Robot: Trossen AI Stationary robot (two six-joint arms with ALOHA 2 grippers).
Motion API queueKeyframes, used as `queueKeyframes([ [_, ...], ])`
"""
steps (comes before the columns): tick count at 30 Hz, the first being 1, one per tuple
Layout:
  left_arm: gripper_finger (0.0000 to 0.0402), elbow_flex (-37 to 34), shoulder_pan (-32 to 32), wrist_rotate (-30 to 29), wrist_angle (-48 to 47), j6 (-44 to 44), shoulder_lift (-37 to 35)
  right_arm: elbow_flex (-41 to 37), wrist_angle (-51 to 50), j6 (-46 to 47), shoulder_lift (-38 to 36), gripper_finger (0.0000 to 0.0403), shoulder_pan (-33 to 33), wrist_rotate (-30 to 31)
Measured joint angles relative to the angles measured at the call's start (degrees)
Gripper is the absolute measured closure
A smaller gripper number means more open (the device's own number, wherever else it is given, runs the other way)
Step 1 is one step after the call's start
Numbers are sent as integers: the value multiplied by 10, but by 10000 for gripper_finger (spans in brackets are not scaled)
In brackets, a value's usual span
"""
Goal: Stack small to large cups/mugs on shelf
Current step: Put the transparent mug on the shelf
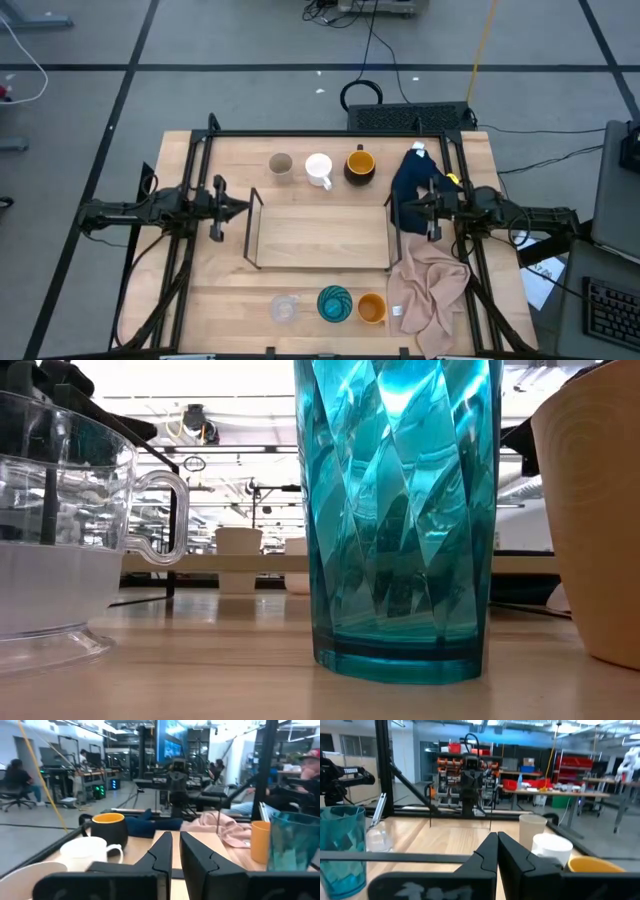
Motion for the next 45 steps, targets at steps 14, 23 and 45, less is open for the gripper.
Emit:
queueKeyframes([
  [14,364,0,0,-19,236,34,0,0,228,38,0,403,0,-5],
  [23,364,0,0,37,211,-14,0,0,141,120,0,403,0,-16],
  [45,364,0,0,-83,115,40,0,0,104,119,0,403,0,-14],
])
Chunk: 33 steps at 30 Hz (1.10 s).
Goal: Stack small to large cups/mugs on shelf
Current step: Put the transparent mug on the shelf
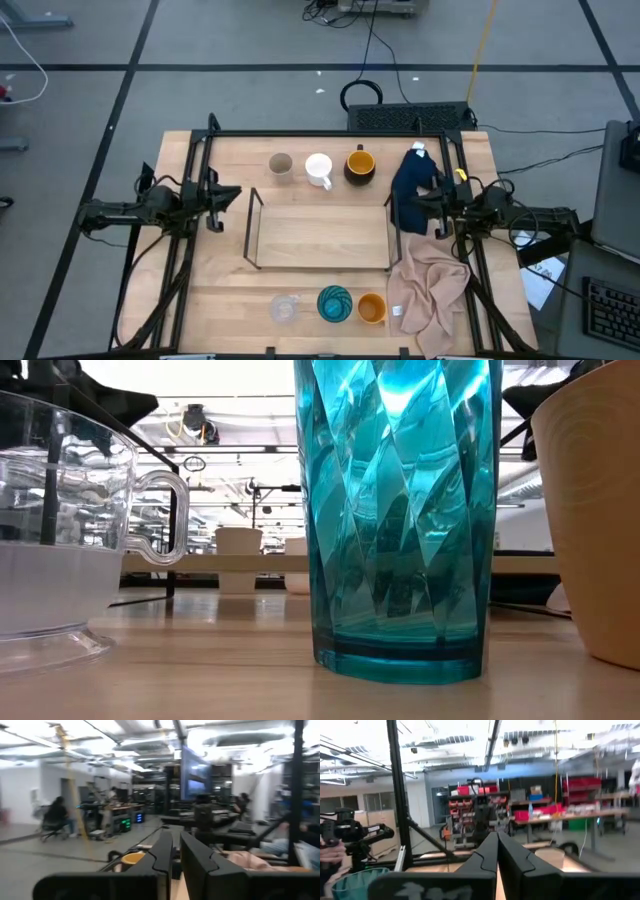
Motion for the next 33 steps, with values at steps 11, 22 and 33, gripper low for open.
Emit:
queueKeyframes([
  [11,316,92,0,-5,33,35,86,133,-30,-30,115,283,0,43],
  [22,214,426,0,13,-193,63,413,366,-106,-102,383,221,2,-6],
  [33,210,523,0,43,-304,15,496,381,-102,-131,415,226,2,-6],
])
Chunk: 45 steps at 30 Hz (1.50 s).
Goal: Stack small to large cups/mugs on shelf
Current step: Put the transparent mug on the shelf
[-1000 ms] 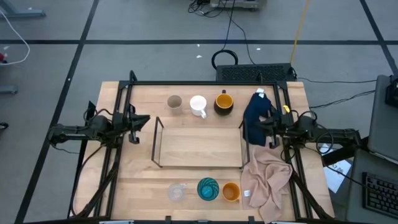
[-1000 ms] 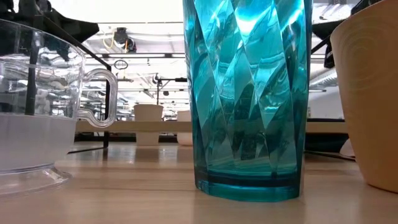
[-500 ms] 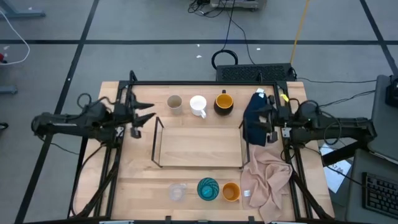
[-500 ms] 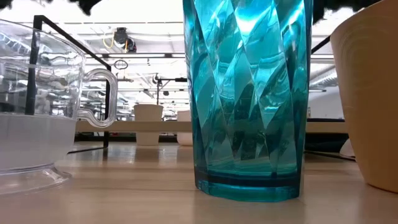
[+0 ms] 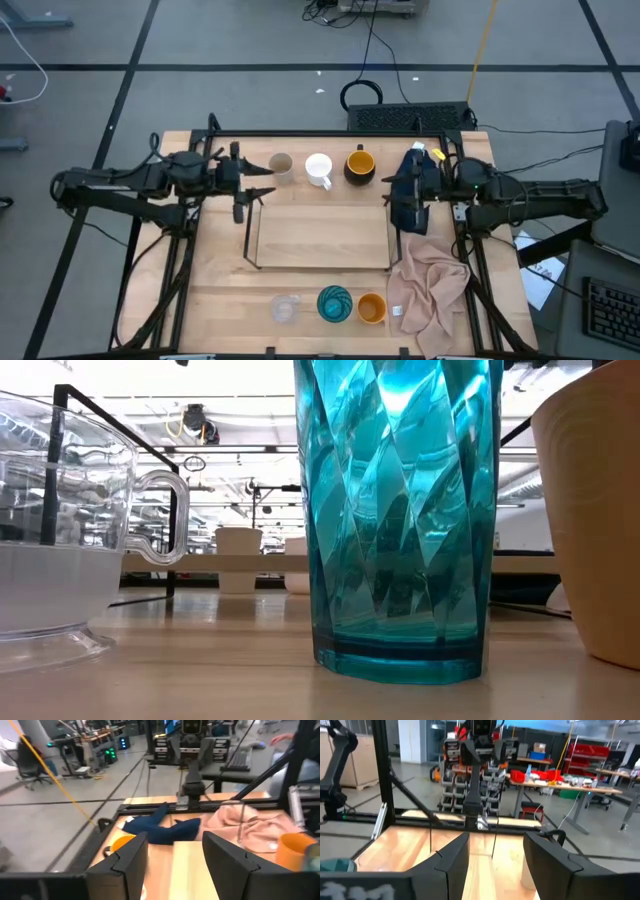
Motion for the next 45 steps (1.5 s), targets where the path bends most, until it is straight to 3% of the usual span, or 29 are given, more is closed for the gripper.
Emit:
queueKeyframes([
  [4,210,0,0,57,3,-57,0,0,-8,0,-1,226,0,0],
  [10,210,0,-26,243,91,-191,2,0,-20,0,-3,227,0,2],
  [13,210,0,-70,270,99,-201,9,0,-19,-1,-3,227,-1,3],
  [22,210,0,-203,153,97,-200,84,0,-19,-2,-3,227,-1,4],
  [30,211,1,-248,83,33,-272,143,0,-26,14,-3,227,-1,4],
  [45,211,240,-294,52,-351,-353,322,0,-59,30,-3,227,-1,4],
])
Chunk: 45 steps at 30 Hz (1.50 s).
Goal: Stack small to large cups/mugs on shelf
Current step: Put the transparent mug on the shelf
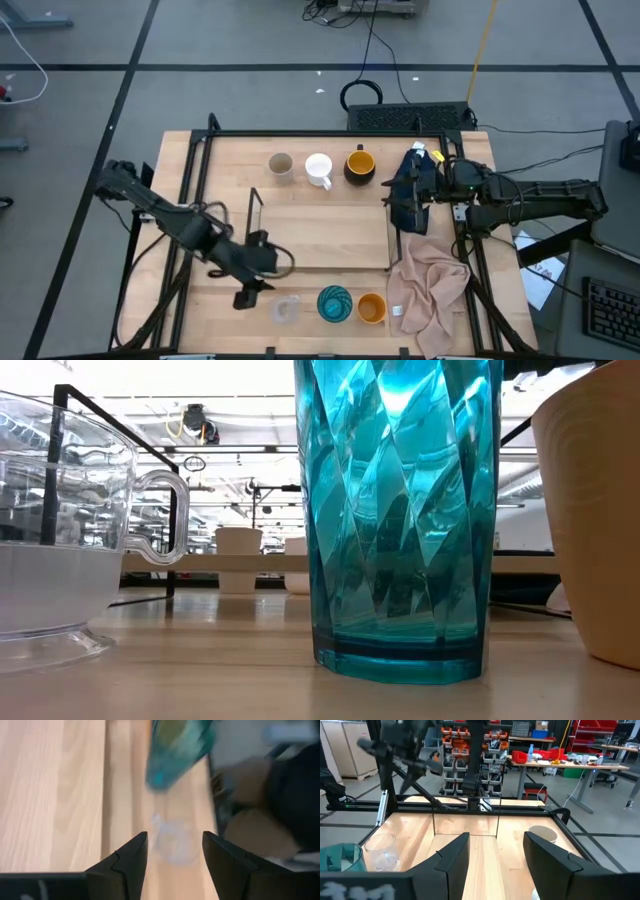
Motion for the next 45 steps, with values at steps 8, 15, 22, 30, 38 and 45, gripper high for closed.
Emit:
queueKeyframes([
  [8,211,2,10,11,-35,-27,63,0,1,-1,0,227,0,0],
  [15,211,2,14,32,-34,-46,86,0,1,-3,0,227,0,0],
  [22,211,2,14,75,-29,-116,115,0,1,-20,0,227,0,0],
  [30,211,2,6,107,-19,-181,139,0,1,-22,0,227,0,0],
  [38,211,2,-2,87,-15,-219,156,0,-11,-22,0,227,0,0],
  [45,211,2,0,70,-18,-229,168,0,-28,-35,0,227,0,0],
])
